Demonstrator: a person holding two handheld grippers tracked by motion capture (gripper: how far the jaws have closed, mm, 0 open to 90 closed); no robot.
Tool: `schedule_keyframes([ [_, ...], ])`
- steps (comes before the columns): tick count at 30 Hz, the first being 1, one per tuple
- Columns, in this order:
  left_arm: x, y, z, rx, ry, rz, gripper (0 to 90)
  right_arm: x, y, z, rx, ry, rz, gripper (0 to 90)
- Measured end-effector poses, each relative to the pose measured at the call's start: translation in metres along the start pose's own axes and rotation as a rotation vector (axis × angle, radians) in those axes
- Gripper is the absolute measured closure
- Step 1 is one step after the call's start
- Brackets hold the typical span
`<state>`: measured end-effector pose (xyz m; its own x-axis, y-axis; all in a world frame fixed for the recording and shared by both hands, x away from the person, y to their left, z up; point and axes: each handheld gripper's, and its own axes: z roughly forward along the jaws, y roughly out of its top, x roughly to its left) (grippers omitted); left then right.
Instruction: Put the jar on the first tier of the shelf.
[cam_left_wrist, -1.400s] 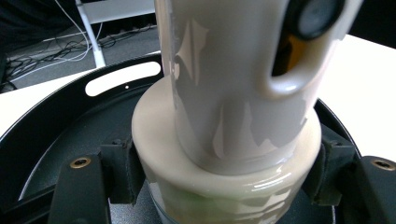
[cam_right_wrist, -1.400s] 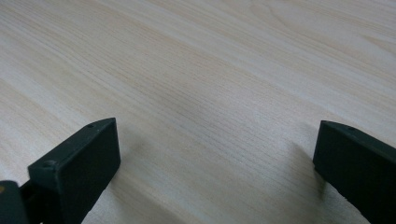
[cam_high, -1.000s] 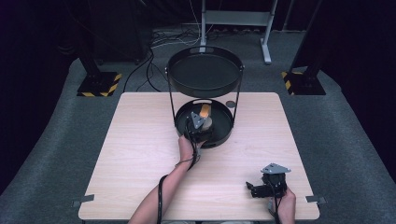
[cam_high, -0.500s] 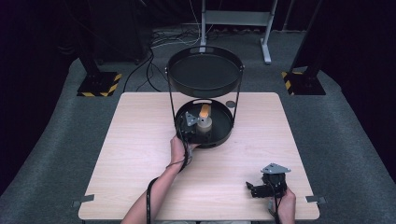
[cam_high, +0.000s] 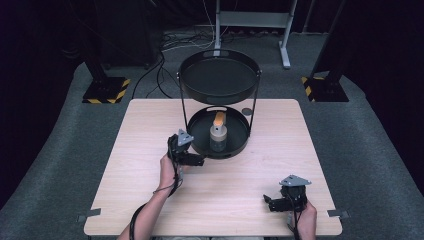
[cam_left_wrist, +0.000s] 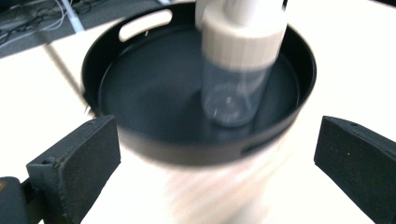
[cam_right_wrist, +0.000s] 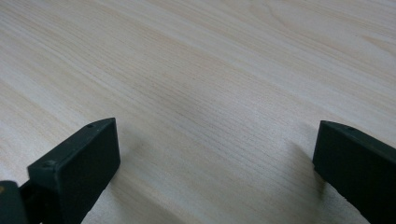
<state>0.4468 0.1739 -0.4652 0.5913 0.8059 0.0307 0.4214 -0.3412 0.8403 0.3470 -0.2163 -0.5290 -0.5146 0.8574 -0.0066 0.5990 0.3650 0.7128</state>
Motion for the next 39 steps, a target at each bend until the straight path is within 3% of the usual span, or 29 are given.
schedule_keyframes([
  [14, 0.025, -0.064, -0.056, 0.026, 0.088, -0.066, 0.0, 0.000, 0.000, 0.000, 0.000, 0.000, 0.000, 0.1],
  [17, 0.032, -0.079, -0.068, 0.055, 0.119, -0.073, 0.0, 0.000, 0.000, 0.000, 0.000, 0.000, 0.000, 0.1],
  [23, 0.049, -0.113, -0.092, 0.100, 0.156, -0.156, 0.0, 0.000, 0.000, 0.000, 0.000, 0.000, -0.001, 0.1],
  [26, 0.052, -0.127, -0.098, 0.145, 0.168, -0.171, 0.0, 0.000, 0.000, 0.000, 0.000, 0.001, 0.000, 0.1],
  [30, 0.054, -0.139, -0.103, 0.196, 0.163, -0.185, 0.0, 0.000, 0.000, 0.000, 0.000, 0.001, 0.000, 0.1],
  [34, 0.056, -0.147, -0.106, 0.205, 0.162, -0.208, 0.0, 0.000, 0.000, 0.000, 0.000, 0.002, 0.000, 0.1],
  [39, 0.054, -0.149, -0.108, 0.208, 0.177, -0.202, 0.0, 0.000, 0.000, 0.000, 0.000, 0.002, 0.000, 0.1],
])
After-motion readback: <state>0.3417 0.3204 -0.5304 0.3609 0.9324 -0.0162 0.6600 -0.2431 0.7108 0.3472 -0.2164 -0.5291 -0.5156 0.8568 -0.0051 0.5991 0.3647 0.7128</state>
